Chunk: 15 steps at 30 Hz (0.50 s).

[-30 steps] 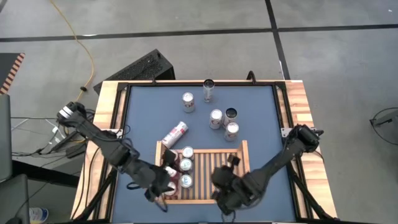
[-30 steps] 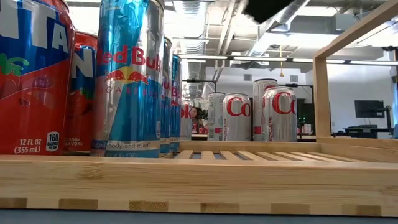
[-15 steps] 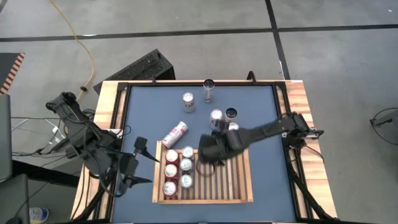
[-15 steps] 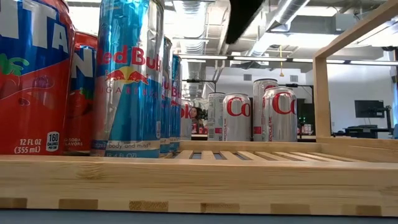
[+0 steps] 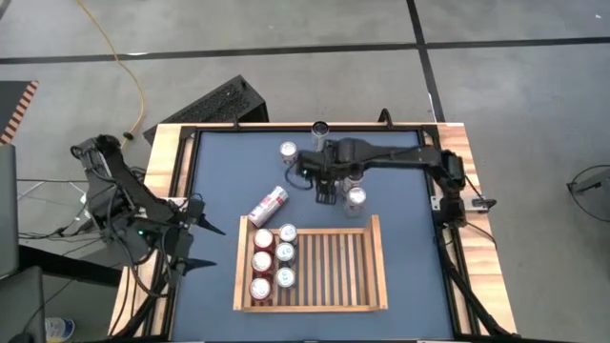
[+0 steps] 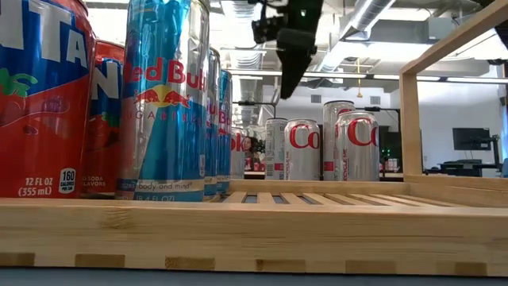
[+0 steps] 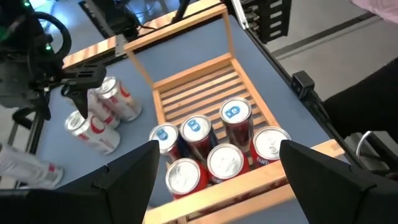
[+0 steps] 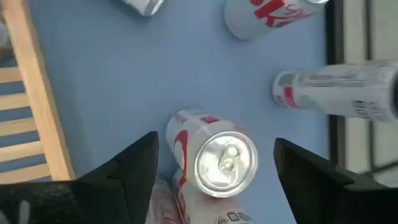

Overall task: Place canned beverage on shelf
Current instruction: Put the middle red-silver soda can on the shelf

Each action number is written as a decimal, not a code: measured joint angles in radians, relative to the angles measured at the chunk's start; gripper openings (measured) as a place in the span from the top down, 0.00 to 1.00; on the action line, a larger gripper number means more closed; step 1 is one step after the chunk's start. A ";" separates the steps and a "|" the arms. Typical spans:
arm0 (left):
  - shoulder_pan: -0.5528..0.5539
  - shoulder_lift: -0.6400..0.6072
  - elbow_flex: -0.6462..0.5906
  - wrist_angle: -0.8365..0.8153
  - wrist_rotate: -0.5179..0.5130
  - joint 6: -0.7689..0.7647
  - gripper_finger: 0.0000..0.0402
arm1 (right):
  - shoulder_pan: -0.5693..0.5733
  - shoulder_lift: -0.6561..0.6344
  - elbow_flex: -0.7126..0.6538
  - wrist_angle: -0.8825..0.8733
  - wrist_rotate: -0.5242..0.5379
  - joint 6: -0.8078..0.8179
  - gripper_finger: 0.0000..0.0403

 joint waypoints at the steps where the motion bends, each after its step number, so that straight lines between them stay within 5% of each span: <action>1: -0.011 -0.007 0.000 -0.007 -0.015 -0.010 0.20 | -0.017 -0.019 -0.032 0.020 -0.013 -0.015 0.26; 10: -0.095 -0.045 0.000 -0.043 -0.149 -0.021 0.20 | -0.115 -0.299 -0.447 0.405 -0.068 -0.044 0.26; 15: -0.107 -0.055 0.000 -0.049 -0.182 -0.013 0.20 | -0.124 -0.359 -0.557 0.526 -0.081 -0.045 0.26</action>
